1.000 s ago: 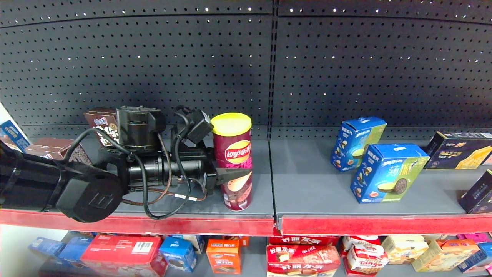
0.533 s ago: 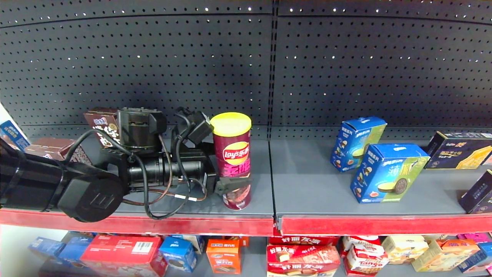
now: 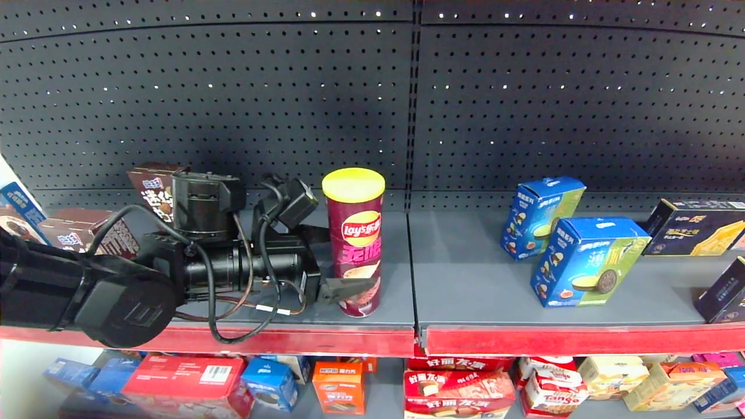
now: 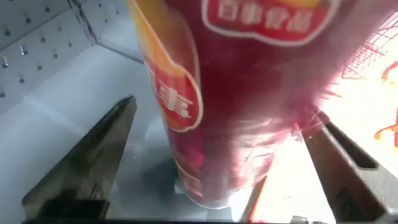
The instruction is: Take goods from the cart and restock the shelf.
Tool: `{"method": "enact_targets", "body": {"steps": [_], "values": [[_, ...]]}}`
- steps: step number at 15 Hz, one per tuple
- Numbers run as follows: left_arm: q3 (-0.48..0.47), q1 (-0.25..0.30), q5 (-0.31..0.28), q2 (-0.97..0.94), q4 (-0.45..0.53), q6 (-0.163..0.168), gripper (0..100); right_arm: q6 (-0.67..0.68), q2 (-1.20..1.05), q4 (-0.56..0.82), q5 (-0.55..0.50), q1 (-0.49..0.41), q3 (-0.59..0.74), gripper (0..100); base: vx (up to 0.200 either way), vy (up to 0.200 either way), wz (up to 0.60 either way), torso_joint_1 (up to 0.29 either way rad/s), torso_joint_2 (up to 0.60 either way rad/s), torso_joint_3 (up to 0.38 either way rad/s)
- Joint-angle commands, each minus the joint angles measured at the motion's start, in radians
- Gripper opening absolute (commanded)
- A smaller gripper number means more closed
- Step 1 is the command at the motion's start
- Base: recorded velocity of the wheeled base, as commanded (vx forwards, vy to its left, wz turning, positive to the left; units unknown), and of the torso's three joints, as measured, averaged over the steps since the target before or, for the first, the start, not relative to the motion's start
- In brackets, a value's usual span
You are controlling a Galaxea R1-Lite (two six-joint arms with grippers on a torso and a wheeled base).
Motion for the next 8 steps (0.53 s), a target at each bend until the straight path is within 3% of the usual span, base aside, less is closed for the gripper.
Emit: {"method": "enact_targets", "body": {"steps": [1,8], "values": [[0.011,0.002,0.002,-0.019,-0.006,0.000,100,-0.001,0.002,-0.001,0.000,0.000,-0.003,0,0.000,0.000,0.00,0.000,0.00,0.000],[0.060,0.100,0.003,-0.037,0.000,0.046,100,-0.001,0.002,-0.001,0.000,0.000,-0.006,0,0.000,0.000,0.00,0.000,0.00,0.000]]}}
